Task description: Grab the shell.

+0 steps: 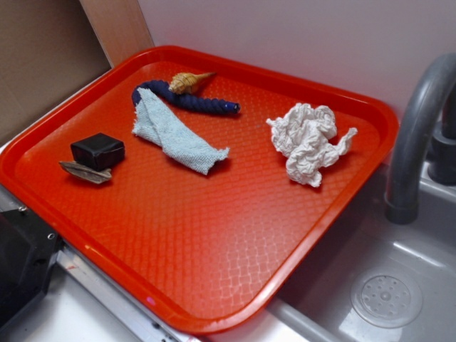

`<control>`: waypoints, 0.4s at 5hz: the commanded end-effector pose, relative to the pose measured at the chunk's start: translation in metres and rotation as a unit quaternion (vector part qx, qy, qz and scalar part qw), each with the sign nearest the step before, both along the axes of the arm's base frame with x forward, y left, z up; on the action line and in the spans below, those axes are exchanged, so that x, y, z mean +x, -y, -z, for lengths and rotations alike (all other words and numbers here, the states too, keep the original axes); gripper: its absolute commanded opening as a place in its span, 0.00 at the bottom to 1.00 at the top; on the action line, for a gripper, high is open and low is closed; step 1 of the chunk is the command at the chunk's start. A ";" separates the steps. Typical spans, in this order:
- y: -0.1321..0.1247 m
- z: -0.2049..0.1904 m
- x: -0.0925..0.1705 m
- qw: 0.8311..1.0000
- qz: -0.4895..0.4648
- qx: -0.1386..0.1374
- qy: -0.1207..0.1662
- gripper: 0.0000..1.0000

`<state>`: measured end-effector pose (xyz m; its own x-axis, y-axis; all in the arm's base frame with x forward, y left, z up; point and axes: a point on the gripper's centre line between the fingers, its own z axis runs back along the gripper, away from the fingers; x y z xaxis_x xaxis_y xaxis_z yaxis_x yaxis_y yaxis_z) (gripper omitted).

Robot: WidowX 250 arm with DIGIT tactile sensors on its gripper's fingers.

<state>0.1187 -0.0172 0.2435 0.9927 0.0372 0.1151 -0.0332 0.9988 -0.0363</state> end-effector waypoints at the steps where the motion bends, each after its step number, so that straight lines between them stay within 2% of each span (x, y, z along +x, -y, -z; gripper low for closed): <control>1: 0.000 0.000 0.000 1.000 0.000 0.000 0.000 1.00; 2: -0.013 0.009 0.025 0.993 -0.116 -0.029 0.012 1.00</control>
<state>0.1446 -0.0042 0.2321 0.9558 0.2668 0.1234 -0.2560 0.9618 -0.0967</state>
